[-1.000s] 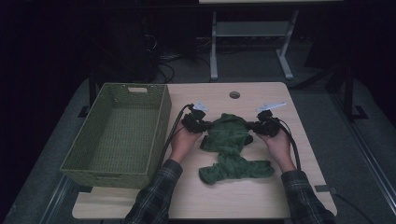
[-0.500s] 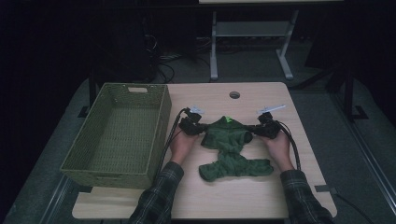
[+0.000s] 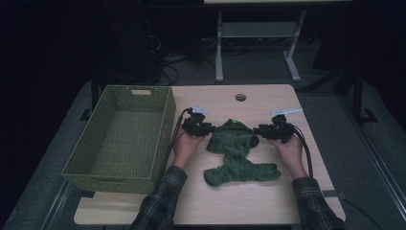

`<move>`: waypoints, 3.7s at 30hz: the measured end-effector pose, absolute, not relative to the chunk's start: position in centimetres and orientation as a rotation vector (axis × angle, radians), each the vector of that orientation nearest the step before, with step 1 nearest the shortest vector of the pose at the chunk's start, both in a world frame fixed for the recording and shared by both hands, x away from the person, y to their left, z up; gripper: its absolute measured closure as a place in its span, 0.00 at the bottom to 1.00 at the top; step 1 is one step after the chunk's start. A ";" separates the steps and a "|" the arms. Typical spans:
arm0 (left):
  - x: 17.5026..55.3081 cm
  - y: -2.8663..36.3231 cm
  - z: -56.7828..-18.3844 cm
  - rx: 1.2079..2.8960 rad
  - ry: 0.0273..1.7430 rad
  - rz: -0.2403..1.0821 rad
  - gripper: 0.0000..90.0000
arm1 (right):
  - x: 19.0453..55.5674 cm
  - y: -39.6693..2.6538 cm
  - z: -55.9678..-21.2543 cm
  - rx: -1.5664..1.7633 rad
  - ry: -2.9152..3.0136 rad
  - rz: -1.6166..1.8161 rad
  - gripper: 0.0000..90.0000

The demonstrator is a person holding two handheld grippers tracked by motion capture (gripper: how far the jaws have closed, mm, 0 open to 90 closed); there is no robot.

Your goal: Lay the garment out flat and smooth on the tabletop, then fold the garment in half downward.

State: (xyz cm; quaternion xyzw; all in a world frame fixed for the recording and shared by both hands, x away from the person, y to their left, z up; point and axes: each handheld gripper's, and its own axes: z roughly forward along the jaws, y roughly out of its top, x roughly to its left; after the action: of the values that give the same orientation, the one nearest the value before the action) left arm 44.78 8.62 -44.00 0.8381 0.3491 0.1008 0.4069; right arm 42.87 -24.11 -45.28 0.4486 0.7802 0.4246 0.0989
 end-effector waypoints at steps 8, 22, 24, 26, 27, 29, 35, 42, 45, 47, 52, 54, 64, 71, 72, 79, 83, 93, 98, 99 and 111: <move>43.0 8.6 -42.7 2.136 0.837 0.211 0.56 | 41.5 -24.3 -43.8 1.266 2.289 1.216 0.48; 38.3 9.5 -42.9 2.190 0.749 0.222 0.30 | 38.4 -24.5 -43.5 1.257 2.272 1.177 0.39; 37.6 9.7 -42.9 2.197 0.747 0.228 0.25 | 37.9 -24.5 -43.3 1.259 2.266 1.174 0.36; 36.9 9.8 -42.9 2.200 0.741 0.234 0.22 | 37.6 -24.5 -43.1 1.259 2.266 1.162 0.34; 36.6 9.9 -42.9 2.200 0.740 0.236 0.21 | 37.5 -24.5 -43.0 1.258 2.269 1.164 0.34; 35.9 10.1 -42.8 2.205 0.730 0.232 0.20 | 37.1 -24.5 -42.7 1.263 2.264 1.168 0.33; 33.7 10.9 -42.8 2.175 0.713 0.227 0.16 | 35.9 -24.2 -42.3 1.239 2.253 1.158 0.32; 30.7 11.7 -43.6 2.181 0.706 0.279 0.14 | 34.6 -24.1 -42.3 1.228 2.254 1.147 0.30; 29.6 12.0 -44.0 2.183 0.699 0.286 0.14 | 33.9 -24.0 -42.3 1.224 2.260 1.146 0.30; 28.8 12.2 -44.4 2.195 0.705 0.305 0.14 | 33.5 -24.0 -42.3 1.222 2.268 1.147 0.30; 27.3 12.7 -45.5 2.210 0.717 0.295 0.14 | 32.1 -23.6 -42.3 1.195 2.286 1.177 0.31; 26.9 12.8 -45.9 2.231 0.713 0.296 0.14 | 31.6 -23.3 -42.5 1.184 2.299 1.178 0.31; 26.5 13.0 -47.4 2.284 0.713 0.284 0.14 | 29.8 -21.3 -42.7 1.117 2.357 1.213 0.33; 26.4 13.2 -47.7 2.262 0.681 0.291 0.14 | 28.9 -19.2 -42.4 1.045 2.397 1.263 0.40; 26.4 13.2 -47.7 2.261 0.680 0.291 0.14 | 28.8 -18.9 -42.4 1.039 2.407 1.269 0.42; 26.4 13.2 -47.7 2.253 0.687 0.289 0.14 | 28.1 -16.3 -42.2 0.939 2.458 1.295 0.50; 26.4 13.3 -47.7 2.254 0.686 0.290 0.16 | 27.8 -14.9 -42.1 0.933 2.465 1.329 0.57; 26.2 13.4 -47.7 2.262 0.646 0.266 0.16 | 26.9 -11.5 -42.4 0.803 2.534 1.345 0.71; 25.9 13.5 -47.7 2.270 0.605 0.248 0.16 | 26.7 -9.5 -42.9 0.750 2.590 1.323 0.81; 25.9 13.5 -47.7 2.271 0.604 0.248 0.16 | 26.6 -9.1 -43.1 0.744 2.603 1.319 0.82; 26.0 13.6 -47.7 2.279 0.585 0.250 0.16 | 26.8 -6.9 -45.9 0.674 2.645 1.094 0.79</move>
State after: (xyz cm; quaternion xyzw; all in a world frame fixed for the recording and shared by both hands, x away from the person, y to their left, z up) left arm 26.04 13.60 -47.71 0.8917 0.2290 0.0977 0.3780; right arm 26.76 -6.93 -45.92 0.2279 0.8949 0.3702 0.1003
